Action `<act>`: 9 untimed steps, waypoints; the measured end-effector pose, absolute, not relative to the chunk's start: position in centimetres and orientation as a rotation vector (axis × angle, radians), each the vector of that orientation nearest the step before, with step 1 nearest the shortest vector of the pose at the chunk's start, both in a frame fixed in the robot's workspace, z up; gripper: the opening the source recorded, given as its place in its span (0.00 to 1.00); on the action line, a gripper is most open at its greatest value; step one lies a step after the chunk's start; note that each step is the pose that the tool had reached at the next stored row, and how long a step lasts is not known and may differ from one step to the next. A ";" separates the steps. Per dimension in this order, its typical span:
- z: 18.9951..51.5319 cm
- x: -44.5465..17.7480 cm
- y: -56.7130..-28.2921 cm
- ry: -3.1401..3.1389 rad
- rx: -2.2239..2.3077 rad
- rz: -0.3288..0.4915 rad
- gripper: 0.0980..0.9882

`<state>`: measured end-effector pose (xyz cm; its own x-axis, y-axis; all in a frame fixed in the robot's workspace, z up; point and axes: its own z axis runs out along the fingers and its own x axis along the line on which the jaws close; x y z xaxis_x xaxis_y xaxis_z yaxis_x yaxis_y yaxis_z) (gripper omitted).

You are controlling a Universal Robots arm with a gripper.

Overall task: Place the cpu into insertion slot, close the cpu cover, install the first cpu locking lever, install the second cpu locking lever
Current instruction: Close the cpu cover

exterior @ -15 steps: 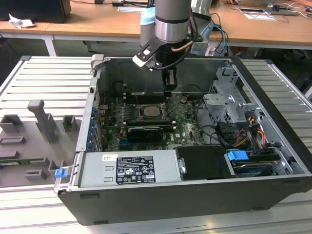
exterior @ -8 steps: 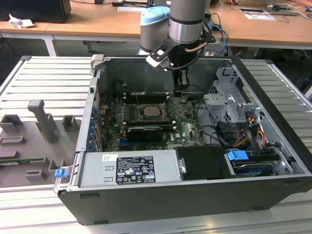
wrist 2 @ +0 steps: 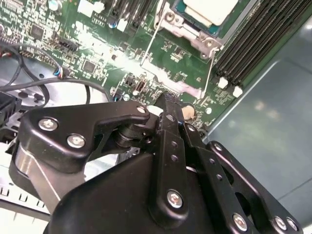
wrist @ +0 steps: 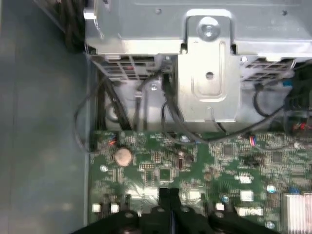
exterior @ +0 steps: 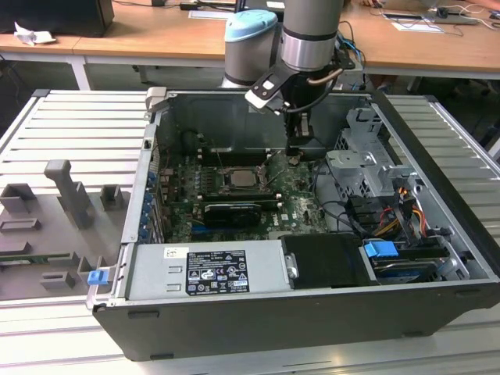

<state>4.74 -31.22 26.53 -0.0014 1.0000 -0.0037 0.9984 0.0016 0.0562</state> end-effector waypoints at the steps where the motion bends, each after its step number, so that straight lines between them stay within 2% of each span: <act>1: 26.5 4.8 -31.2 2.194 2.188 0.058 0.01; 9: 25.4 4.5 -31.2 2.201 2.183 0.056 0.01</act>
<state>4.51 -31.21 25.38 -0.0084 1.0000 -0.0035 0.9985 0.0086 0.0544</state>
